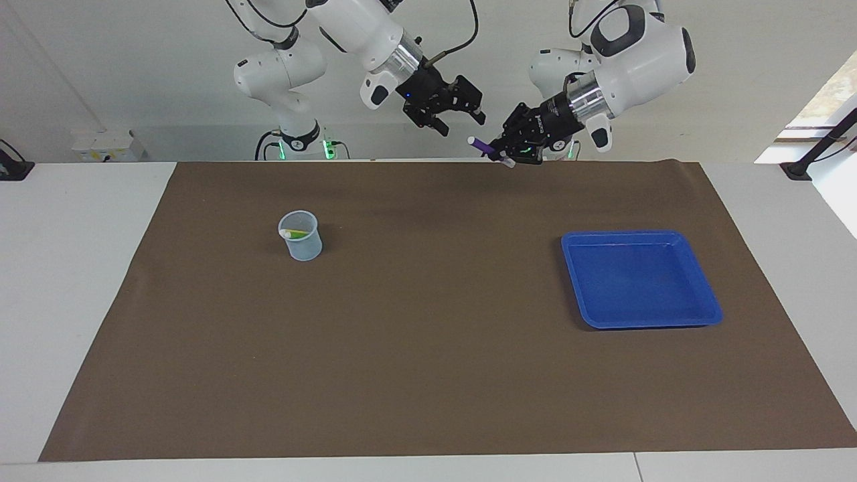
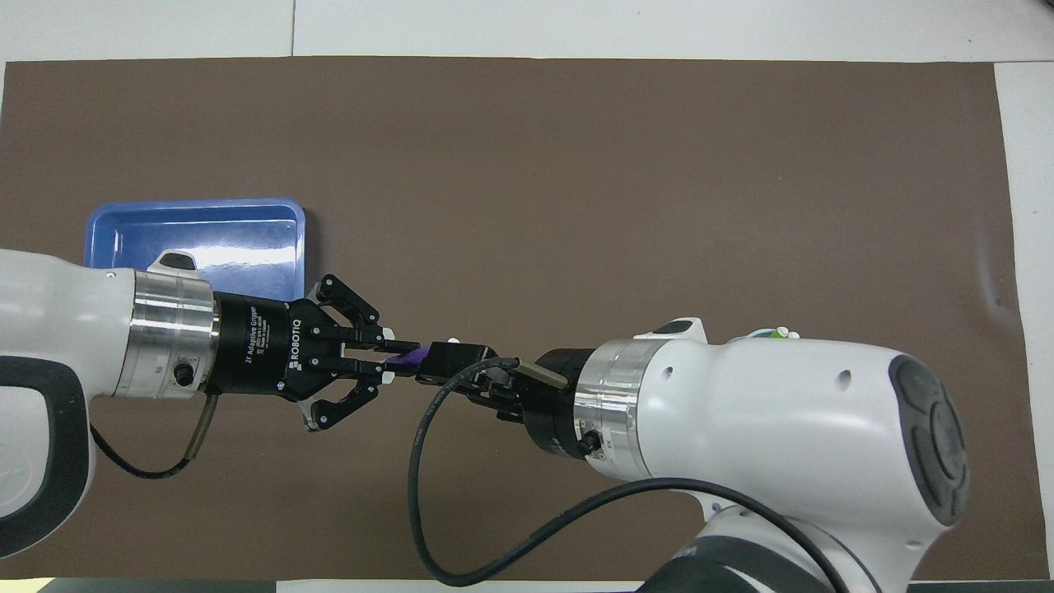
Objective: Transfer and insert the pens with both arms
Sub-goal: 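Grasp the purple pen with the right gripper while the left gripper releases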
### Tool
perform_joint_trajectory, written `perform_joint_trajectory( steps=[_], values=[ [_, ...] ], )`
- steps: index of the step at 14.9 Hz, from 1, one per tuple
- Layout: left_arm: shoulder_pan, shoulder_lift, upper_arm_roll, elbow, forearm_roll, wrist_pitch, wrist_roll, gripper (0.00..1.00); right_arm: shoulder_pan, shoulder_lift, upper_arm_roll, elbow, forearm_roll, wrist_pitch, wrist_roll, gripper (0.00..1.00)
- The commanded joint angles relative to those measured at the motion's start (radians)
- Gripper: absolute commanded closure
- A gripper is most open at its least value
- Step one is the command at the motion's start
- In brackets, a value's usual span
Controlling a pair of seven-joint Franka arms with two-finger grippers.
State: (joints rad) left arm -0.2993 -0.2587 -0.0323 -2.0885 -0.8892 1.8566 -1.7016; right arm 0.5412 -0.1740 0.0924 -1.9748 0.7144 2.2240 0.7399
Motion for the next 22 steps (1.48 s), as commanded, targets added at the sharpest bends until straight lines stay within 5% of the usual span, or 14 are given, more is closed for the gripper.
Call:
perform_joint_trajectory(
  steps=[1,6,11,16,22],
  values=[
    [-0.012,-0.024,0.006,-0.030,-0.031,0.039,-0.018,1.00,0.000,0.005,0.003,-0.016,-0.010,0.072,0.009,0.05],
    [-0.014,-0.031,0.006,-0.048,-0.056,0.056,-0.016,1.00,0.008,0.013,0.003,-0.013,-0.009,0.095,0.012,0.24],
    [-0.021,-0.034,0.006,-0.053,-0.059,0.058,-0.016,1.00,0.014,0.037,0.003,0.011,-0.009,0.097,0.012,0.27],
    [-0.021,-0.037,0.006,-0.054,-0.060,0.062,-0.015,1.00,0.014,0.044,0.003,0.013,-0.006,0.097,0.010,0.56],
    [-0.021,-0.037,0.006,-0.054,-0.070,0.064,-0.015,1.00,0.011,0.048,0.001,0.024,0.000,0.098,0.012,0.56]
  ],
)
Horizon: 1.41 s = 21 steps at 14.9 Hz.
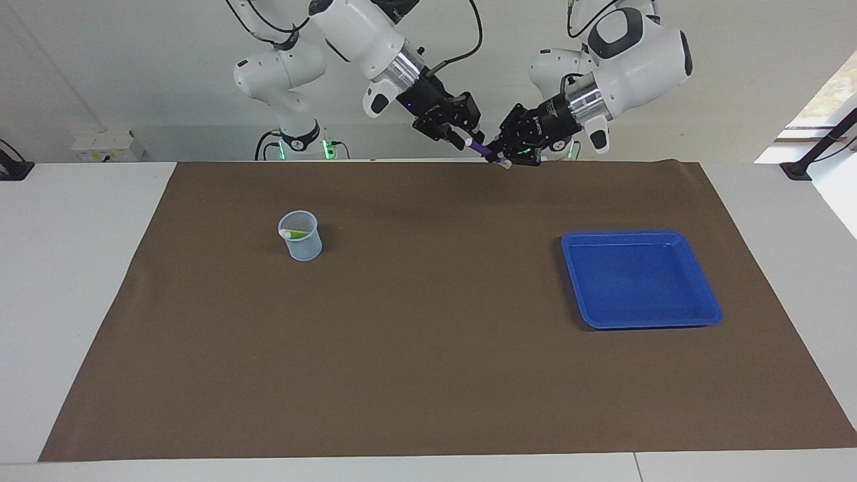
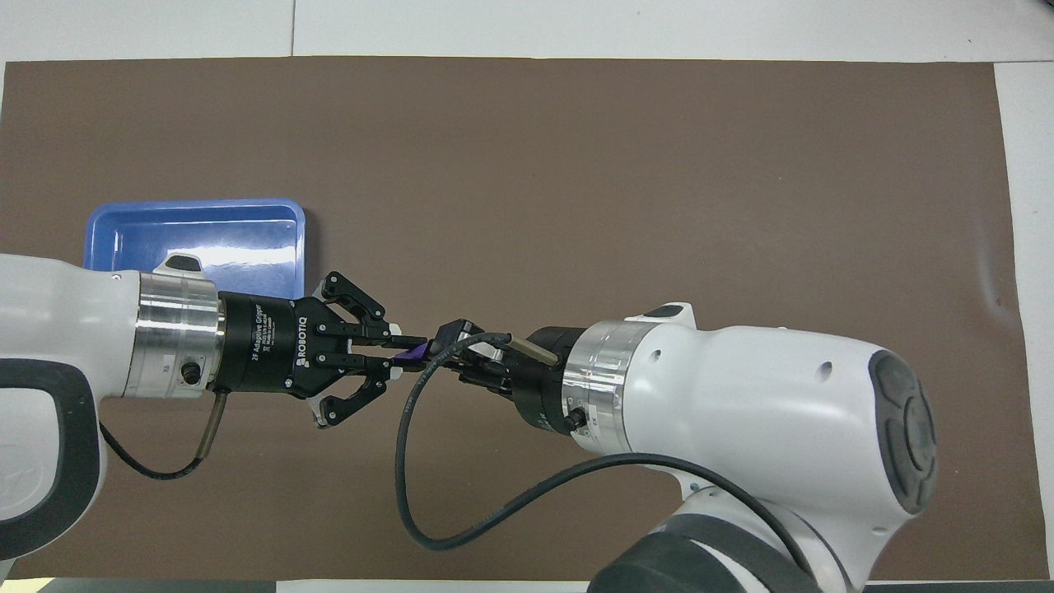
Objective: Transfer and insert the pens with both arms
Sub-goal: 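Grasp the purple pen with the right gripper while the left gripper releases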
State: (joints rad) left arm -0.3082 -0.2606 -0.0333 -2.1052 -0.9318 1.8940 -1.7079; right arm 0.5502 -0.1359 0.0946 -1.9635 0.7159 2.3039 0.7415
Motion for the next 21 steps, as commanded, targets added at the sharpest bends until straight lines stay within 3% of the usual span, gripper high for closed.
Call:
perform_joint_trajectory(
  steps=[1,7,8,11,12,17,18,21],
  values=[
    [-0.012,-0.032,0.007,-0.038,-0.028,0.027,-0.009,1.00,0.002,0.013,-0.001,0.012,-0.001,0.019,0.010,0.56],
    [-0.014,-0.032,0.007,-0.038,-0.028,0.033,-0.009,1.00,-0.003,0.015,-0.001,0.011,0.001,0.054,0.010,0.56],
    [-0.014,-0.032,0.007,-0.038,-0.028,0.033,-0.009,1.00,-0.003,0.015,-0.001,0.011,0.001,0.054,0.010,0.59],
    [-0.014,-0.032,0.007,-0.038,-0.028,0.036,-0.009,1.00,-0.003,0.013,-0.001,0.009,0.002,0.052,0.010,0.93],
    [-0.014,-0.032,0.007,-0.038,-0.028,0.037,-0.009,1.00,-0.003,0.013,-0.001,0.009,0.002,0.051,0.010,1.00],
    [-0.017,-0.032,0.007,-0.038,-0.028,0.039,-0.007,1.00,-0.007,0.013,-0.003,0.011,0.002,0.037,0.009,1.00],
    [-0.032,-0.032,0.007,-0.035,-0.028,0.052,-0.006,0.01,-0.015,0.013,-0.004,0.011,0.002,0.025,-0.001,1.00],
    [-0.032,-0.031,0.009,-0.030,-0.019,0.045,0.005,0.00,-0.094,0.022,-0.009,0.053,0.001,-0.081,-0.059,1.00]
  ],
)
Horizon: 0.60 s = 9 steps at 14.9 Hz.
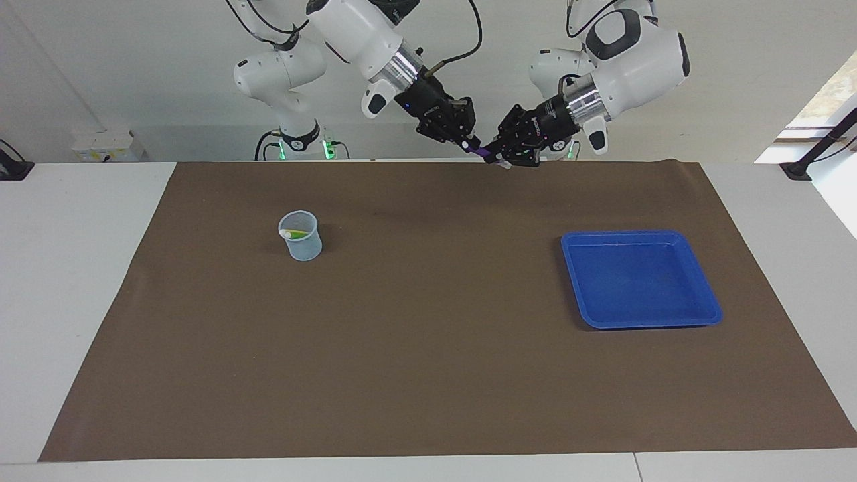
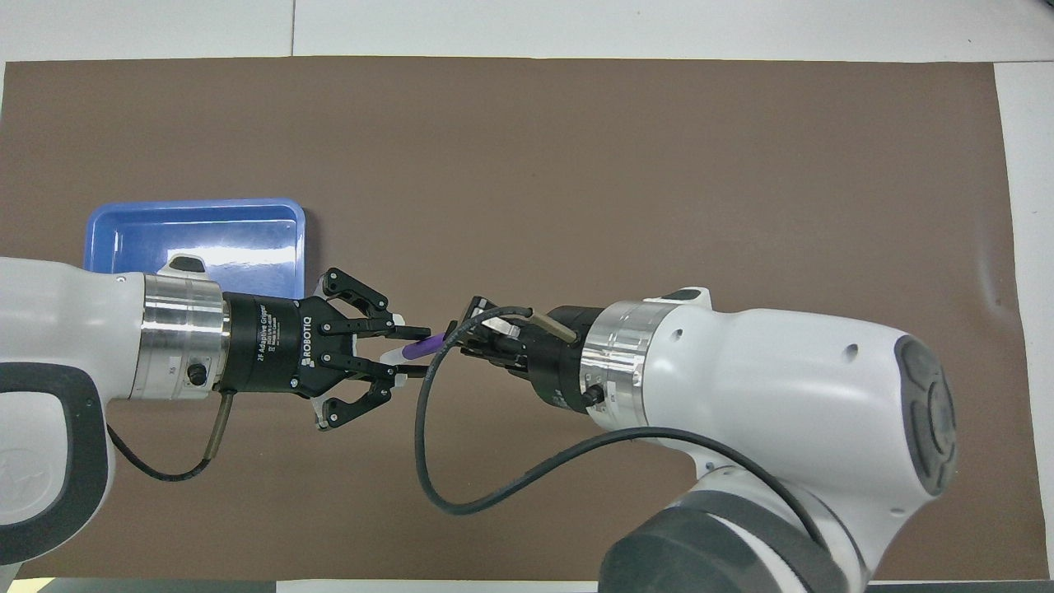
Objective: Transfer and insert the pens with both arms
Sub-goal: 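Grasp the purple pen with the right gripper while the left gripper releases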
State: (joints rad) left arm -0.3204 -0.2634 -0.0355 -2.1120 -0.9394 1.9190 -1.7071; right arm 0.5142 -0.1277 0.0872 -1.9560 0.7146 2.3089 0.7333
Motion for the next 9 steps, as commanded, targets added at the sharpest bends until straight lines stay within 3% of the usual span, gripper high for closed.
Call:
perform_joint_trajectory(
  steps=[1,5,9],
  values=[
    [-0.019,-0.024,0.013,-0.017,-0.004,0.020,0.007,0.00,-0.091,0.023,-0.004,0.069,-0.004,-0.162,-0.099,1.00],
    [-0.006,-0.016,0.013,0.004,0.149,-0.020,0.096,0.00,-0.307,0.022,-0.007,0.104,-0.074,-0.486,-0.462,1.00],
    [-0.005,0.027,0.017,0.075,0.365,-0.028,0.213,0.00,-0.344,0.007,-0.004,0.101,-0.467,-0.644,-0.875,1.00]
  ],
)
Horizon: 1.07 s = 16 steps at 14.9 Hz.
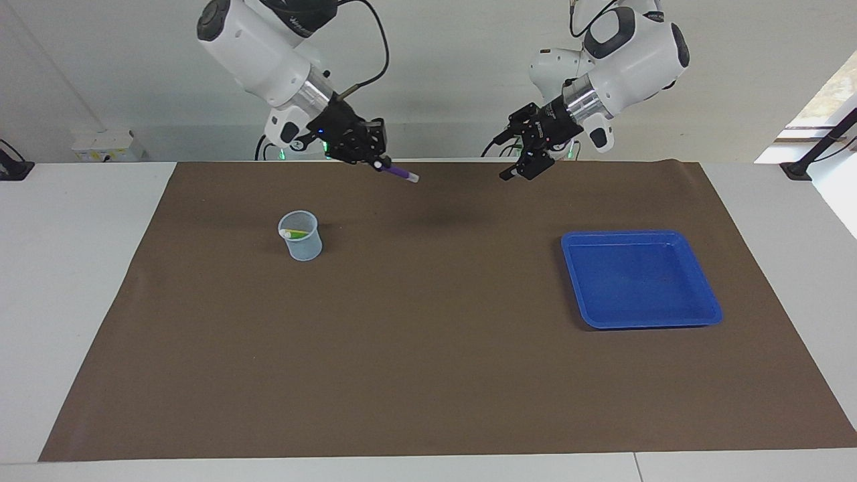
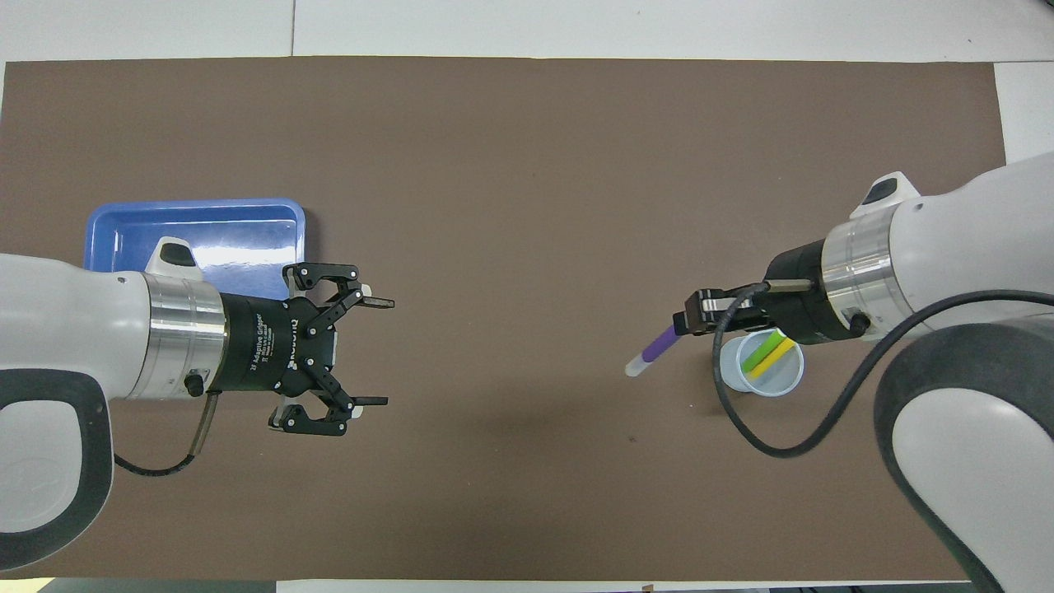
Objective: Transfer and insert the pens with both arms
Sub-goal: 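Carry the purple pen to the cup while the left gripper retracts, then insert the purple pen into the cup and open the right gripper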
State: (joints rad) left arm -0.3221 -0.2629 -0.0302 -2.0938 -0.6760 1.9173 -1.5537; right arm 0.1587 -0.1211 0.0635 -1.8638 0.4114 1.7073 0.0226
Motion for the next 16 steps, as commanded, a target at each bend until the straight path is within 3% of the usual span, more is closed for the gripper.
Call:
perform_joint_trajectory(
  steps=[1,4,7,12,16],
  values=[
    [-0.002,0.040,0.016,0.079,0.136,-0.032,0.091,0.00,0.024,-0.008,0.028,0.000,-0.263,-0.051,-0.229,1.00],
    [0.078,0.092,0.016,0.179,0.174,-0.110,0.271,0.00,0.078,-0.032,0.029,-0.057,-0.513,-0.028,-0.439,1.00],
    [0.133,0.142,0.016,0.277,0.231,-0.162,0.438,0.00,0.096,-0.022,0.029,-0.119,-0.653,0.093,-0.536,1.00],
    [0.185,0.221,0.016,0.450,0.426,-0.335,0.682,0.00,0.128,-0.017,0.029,-0.181,-0.664,0.141,-0.537,1.00],
    [0.213,0.280,0.018,0.593,0.590,-0.516,1.001,0.00,0.128,-0.017,0.029,-0.256,-0.664,0.213,-0.567,1.00]
  ],
)
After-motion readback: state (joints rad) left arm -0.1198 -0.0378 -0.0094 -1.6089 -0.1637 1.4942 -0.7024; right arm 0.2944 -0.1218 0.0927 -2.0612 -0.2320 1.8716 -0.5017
